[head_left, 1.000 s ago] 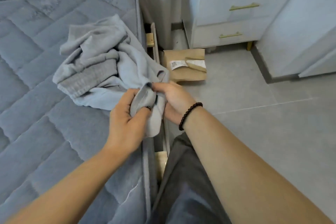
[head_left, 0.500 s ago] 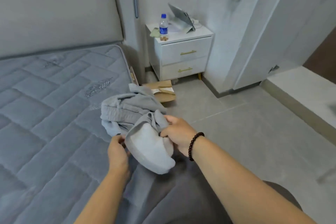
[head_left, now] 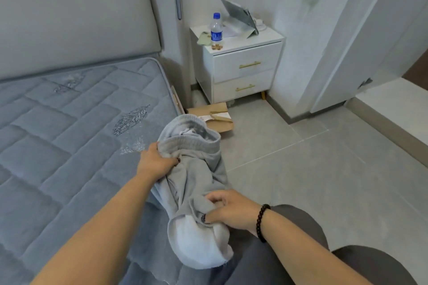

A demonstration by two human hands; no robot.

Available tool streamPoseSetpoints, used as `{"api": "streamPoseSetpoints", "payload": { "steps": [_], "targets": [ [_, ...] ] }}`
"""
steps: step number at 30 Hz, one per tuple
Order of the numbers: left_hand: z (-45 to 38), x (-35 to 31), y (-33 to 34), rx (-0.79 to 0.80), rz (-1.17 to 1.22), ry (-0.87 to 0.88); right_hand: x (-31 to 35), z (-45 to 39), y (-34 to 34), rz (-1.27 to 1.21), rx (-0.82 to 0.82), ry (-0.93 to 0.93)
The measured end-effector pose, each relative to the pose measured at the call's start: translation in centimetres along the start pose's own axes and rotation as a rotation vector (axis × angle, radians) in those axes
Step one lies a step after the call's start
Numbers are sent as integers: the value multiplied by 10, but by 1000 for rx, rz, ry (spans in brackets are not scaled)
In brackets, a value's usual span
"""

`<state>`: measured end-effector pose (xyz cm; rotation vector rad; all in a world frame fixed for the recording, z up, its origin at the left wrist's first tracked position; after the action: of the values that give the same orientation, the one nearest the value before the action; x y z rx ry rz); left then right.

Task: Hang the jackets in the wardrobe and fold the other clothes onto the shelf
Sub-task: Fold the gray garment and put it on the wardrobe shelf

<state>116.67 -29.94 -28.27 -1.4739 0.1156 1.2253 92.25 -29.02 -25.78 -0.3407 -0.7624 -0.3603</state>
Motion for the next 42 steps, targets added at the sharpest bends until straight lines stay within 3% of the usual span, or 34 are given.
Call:
{"api": "streamPoseSetpoints", "payload": {
  "steps": [2,5,8,13,16,19,22,27,29,31,34,36,39,42],
  "targets": [
    [-6,6,0,-9,-17,36,2,-15,-14,-39,-55,57],
    [-9,12,-2,-4,41,98,13,-45,-50,-97,-337,94],
    [-4,12,-4,-3,136,210,36,-81,-77,183,-555,22],
    [12,-19,-14,128,182,463,84,-126,-72,763,-462,-260],
    [20,-54,-21,220,154,576,106,-134,-70,934,-383,-421],
    [29,-90,-26,308,182,639,109,-132,-81,1104,-296,-348],
    [35,-120,-38,368,276,666,115,-104,-102,1005,-261,-314],
    [55,-171,-67,391,380,727,159,-13,-74,1134,-296,-880],
    [68,-195,-87,367,371,788,172,18,-75,942,-257,-834],
    [82,-218,-110,331,331,883,180,45,-84,773,-260,-640],
    [100,-241,-144,253,179,1010,196,87,-109,601,-403,-602],
    [111,-250,-160,197,5,1046,208,115,-127,781,-556,-594],
    [131,-262,-171,136,-272,1128,211,154,-142,1233,-710,-441],
    [147,-274,-174,78,-594,1206,205,191,-151,1401,-798,-366]
  ]
}}
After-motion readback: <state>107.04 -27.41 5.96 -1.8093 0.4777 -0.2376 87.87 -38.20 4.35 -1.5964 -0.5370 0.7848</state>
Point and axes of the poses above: each hand's wrist, its own z-axis away from the middle knuckle, its own y-axis out of the palm, x = y × z, the point moved 5 cm from there along -z, towards the middle knuckle, and after that the axes turned 10 degrees about y, right-handed, at the moved point
